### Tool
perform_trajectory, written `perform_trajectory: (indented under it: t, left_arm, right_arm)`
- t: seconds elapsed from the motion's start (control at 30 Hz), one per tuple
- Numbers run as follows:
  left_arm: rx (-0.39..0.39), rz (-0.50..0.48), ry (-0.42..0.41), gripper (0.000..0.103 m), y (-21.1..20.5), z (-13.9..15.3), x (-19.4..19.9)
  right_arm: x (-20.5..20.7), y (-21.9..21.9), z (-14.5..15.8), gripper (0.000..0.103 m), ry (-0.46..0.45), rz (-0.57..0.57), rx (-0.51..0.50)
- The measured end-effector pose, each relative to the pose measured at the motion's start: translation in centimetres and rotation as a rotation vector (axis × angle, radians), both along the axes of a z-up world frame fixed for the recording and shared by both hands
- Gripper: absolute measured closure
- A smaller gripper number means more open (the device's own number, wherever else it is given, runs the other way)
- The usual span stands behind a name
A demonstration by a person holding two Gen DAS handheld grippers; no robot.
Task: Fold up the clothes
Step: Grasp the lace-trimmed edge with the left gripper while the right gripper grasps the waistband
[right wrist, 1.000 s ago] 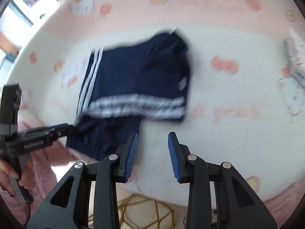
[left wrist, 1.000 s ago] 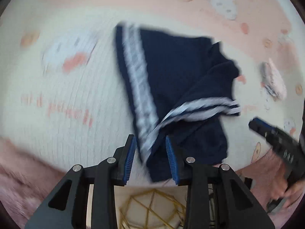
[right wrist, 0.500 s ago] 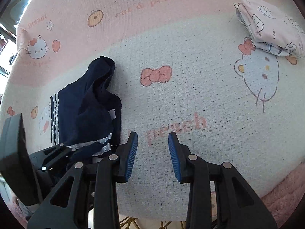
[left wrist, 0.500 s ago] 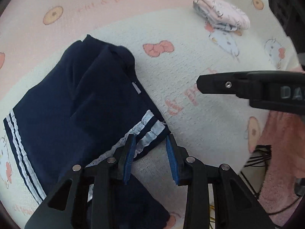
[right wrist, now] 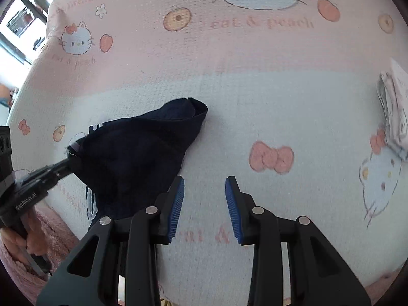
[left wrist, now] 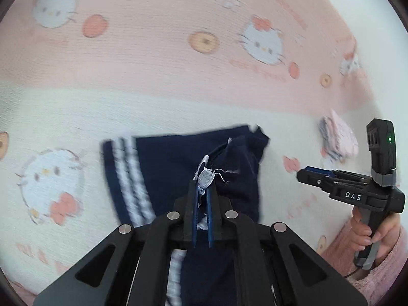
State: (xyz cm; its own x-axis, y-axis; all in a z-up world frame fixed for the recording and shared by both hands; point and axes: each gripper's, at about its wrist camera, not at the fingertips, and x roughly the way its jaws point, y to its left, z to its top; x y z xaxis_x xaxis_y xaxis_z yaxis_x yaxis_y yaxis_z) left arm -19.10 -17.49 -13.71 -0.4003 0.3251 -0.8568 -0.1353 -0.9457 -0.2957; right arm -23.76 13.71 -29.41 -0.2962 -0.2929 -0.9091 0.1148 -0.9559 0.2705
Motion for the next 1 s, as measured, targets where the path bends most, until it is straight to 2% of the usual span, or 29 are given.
perform_trajectory:
  t: [0.17,0.27,0.4,0.53,0.63,0.7,0.77,0.8,0.9,0.97,1.0]
  left_arm:
    - [-0.064,0.050,-0.047,0.097,-3.8,-1.6,-1.7]
    - [-0.096,0.082,-0.079,0.097,-5.9,-2.6,-2.6]
    - [-0.080,0.128,-0.125,0.097,-7.9,-4.5,-3.0]
    - [-0.057,0.092,-0.103,0.097,-7.3,-4.6,-3.2]
    - [-0.041,0.057,-0.079,0.097,-6.6,-4.4,-3.4]
    - [-0.044,0.042,-0.079,0.096,-6.1,-4.6,-3.8]
    - [-0.070,0.051,-0.104,0.096,-6.1,-5.2,-4.4]
    - [-0.087,0.059,-0.119,0.096,-6.1,-5.6,-4.7]
    - [-0.092,0.128,-0.175,0.094,-7.1,-6.6,-5.0]
    - [-0.047,0.180,-0.189,0.091,-8.2,-6.5,-4.7]
    - [-0.031,0.189,-0.188,0.085,-8.5,-6.4,-4.6]
  right_arm:
    - [-3.4,-2.9,-0.3,0.069,0.016,0.072,0.051]
    - [-4.6,-4.0,-1.2,0.069,0.007,0.076,0.047]
    - [-5.9,-4.6,-2.3,0.069,0.002,0.062,0.039]
    - [-5.8,-6.1,-1.8,0.069,0.054,0.122,0.011]
    - [-5.4,-8.9,-1.8,0.069,0.082,0.229,0.015]
    - [-5.4,-10.5,-2.5,0.069,0.083,0.273,0.050]
    - [-6.2,-10.5,-4.5,0.070,0.039,0.234,0.139]
    - [-6.6,-9.7,-5.1,0.070,0.021,0.198,0.122]
    - [-7.2,-7.1,-4.5,0.069,0.023,0.106,0.062]
    - [-7.2,-6.0,-3.8,0.067,0.028,0.082,0.052]
    - [-7.2,-5.5,-3.5,0.067,0.030,0.073,0.041]
